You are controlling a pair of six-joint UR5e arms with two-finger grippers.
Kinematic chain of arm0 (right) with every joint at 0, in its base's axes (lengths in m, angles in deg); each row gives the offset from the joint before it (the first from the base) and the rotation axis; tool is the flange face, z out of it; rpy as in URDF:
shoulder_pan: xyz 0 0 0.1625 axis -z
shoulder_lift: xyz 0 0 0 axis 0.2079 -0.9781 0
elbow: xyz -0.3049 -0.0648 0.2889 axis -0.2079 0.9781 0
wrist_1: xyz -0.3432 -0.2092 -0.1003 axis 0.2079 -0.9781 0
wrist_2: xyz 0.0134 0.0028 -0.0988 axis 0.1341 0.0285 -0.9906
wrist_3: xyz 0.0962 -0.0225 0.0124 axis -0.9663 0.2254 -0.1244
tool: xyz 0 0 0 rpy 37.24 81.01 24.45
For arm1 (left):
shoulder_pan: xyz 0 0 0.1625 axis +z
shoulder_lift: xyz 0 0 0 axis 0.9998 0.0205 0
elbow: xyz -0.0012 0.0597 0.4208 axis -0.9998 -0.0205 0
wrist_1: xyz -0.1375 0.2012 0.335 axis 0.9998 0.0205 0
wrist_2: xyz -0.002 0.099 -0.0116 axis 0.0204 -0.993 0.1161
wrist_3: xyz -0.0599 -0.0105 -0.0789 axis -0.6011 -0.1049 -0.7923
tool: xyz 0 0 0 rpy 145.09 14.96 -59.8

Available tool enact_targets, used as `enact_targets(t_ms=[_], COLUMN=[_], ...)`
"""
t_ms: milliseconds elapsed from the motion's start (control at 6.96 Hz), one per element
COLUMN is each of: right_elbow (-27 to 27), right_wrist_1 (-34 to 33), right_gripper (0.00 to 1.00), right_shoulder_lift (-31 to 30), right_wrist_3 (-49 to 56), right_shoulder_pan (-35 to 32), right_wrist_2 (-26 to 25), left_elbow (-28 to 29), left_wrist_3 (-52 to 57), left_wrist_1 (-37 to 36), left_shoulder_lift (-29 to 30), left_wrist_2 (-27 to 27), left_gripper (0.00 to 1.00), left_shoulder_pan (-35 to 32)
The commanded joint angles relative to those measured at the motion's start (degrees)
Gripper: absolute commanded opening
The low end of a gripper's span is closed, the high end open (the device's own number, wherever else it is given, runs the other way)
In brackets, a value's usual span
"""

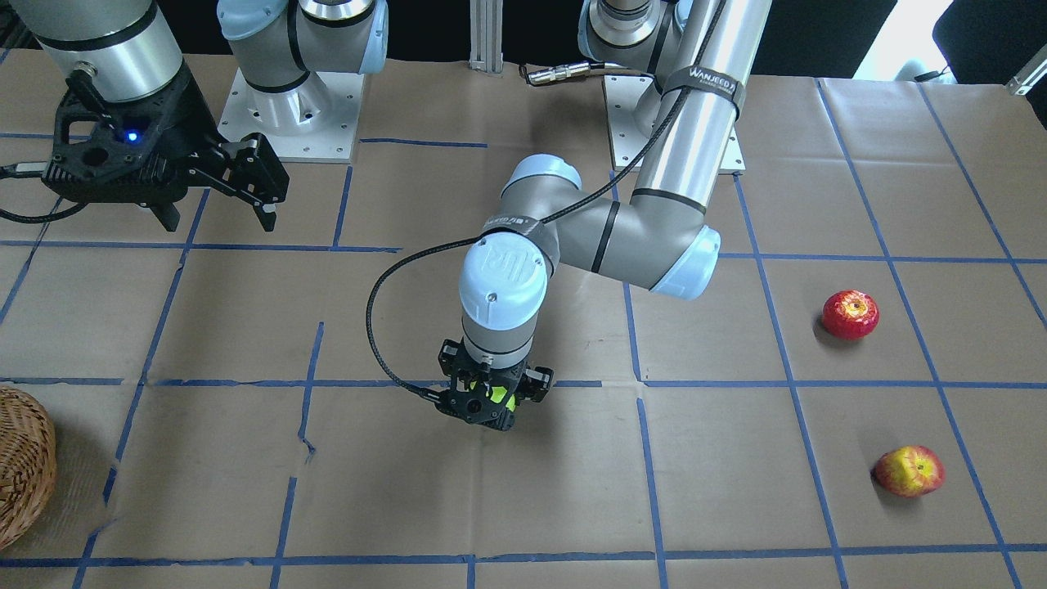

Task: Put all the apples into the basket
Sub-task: 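Carry the green apple to the table centre and open the left gripper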

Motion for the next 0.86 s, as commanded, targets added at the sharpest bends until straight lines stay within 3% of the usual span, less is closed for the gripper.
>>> enact_targets(t_ms=[0,144,431,718], right_elbow=[0.0,-0.1,-0.1,-4.2], right_wrist_1=[0.1,-0.2,-0.4,-3.3], right_gripper=[1.0,1.0,1.0,1.0], right_shoulder_lift=[0.0,0.0,0.7,3.4], right_wrist_3=[0.1,0.1,0.2,0.0], right_shoulder_pan=[0.1,0.0,-0.2,-0.2], right_wrist_2=[-0.1,-0.1,-0.2,0.2], left_elbow=[-1.5,-2.7,-2.7,-1.2], left_wrist_3=[-2.1,-2.4,-2.4,-1.6], left_wrist_1=[0.4,0.2,1.4,8.2], left_shoulder_lift=[1.3,0.4,-1.6,-11.0], left_wrist_2=[0.0,0.1,0.1,0.9], left_gripper=[0.52,0.98,0.99,0.99], left_shoulder_pan=[-0.8,-0.8,-0.8,1.6])
